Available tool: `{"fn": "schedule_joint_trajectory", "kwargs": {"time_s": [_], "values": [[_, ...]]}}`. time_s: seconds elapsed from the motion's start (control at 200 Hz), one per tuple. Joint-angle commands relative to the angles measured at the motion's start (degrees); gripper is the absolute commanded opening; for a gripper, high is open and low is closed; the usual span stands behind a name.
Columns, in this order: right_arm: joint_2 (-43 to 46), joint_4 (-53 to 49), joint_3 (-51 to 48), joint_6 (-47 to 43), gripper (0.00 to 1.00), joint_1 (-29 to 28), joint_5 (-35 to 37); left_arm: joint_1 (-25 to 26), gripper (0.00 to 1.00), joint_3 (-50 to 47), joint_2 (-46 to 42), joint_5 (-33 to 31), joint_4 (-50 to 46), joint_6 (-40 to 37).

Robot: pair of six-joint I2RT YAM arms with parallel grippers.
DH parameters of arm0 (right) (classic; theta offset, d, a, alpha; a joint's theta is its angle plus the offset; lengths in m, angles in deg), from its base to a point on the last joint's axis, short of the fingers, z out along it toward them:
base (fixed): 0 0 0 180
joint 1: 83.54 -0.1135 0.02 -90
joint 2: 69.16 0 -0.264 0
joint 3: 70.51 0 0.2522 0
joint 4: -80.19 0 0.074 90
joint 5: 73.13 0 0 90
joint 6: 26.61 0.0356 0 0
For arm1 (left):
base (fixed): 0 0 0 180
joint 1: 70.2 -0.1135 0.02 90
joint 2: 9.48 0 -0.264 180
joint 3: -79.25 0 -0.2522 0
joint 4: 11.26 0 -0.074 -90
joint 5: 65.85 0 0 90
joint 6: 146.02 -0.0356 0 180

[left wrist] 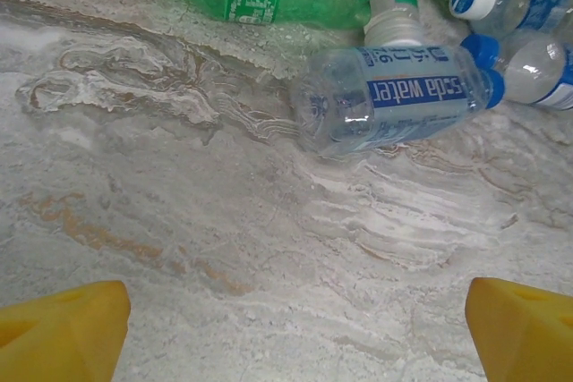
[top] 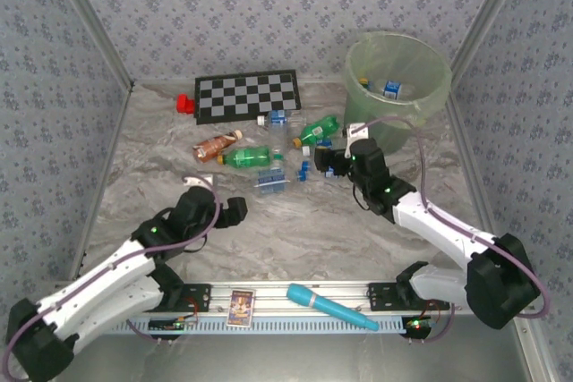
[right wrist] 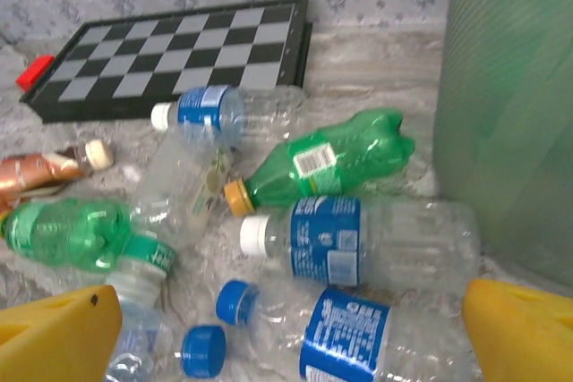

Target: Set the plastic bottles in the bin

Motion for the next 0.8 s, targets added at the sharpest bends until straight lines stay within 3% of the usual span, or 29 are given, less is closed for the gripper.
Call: {"fn": "schedule_joint_trajectory", "kwargs": {"time_s": [0.0, 0.14, 0.345, 0.57, 0.795], "values": [[2.06, 9.42, -3.72, 0.08, 0.99, -0.34, -2.44, 0.30, 0.95, 4.53, 6.07, -1.45, 3.65, -2.77], [3.27, 13.75, -8.30, -1.43, 0.99, -0.41, -3.15, -1.64, 0.97, 8.60, 14.42, -0.33, 4.88, -6.25], [5.26, 16.83, -12.74, -0.55, 0.99, 0.41, -3.89, -7.94, 0.97, 12.98, 27.05, 9.56, 11.10, -9.84], [5.72, 16.41, -13.21, 0.93, 0.99, 0.72, -4.61, -9.41, 0.97, 22.46, 42.49, 12.71, 13.31, -15.53], [5.28, 16.14, -13.04, 1.48, 0.99, 0.88, -4.79, -11.05, 0.95, 28.00, 50.76, 17.89, 15.01, -16.49]]}}
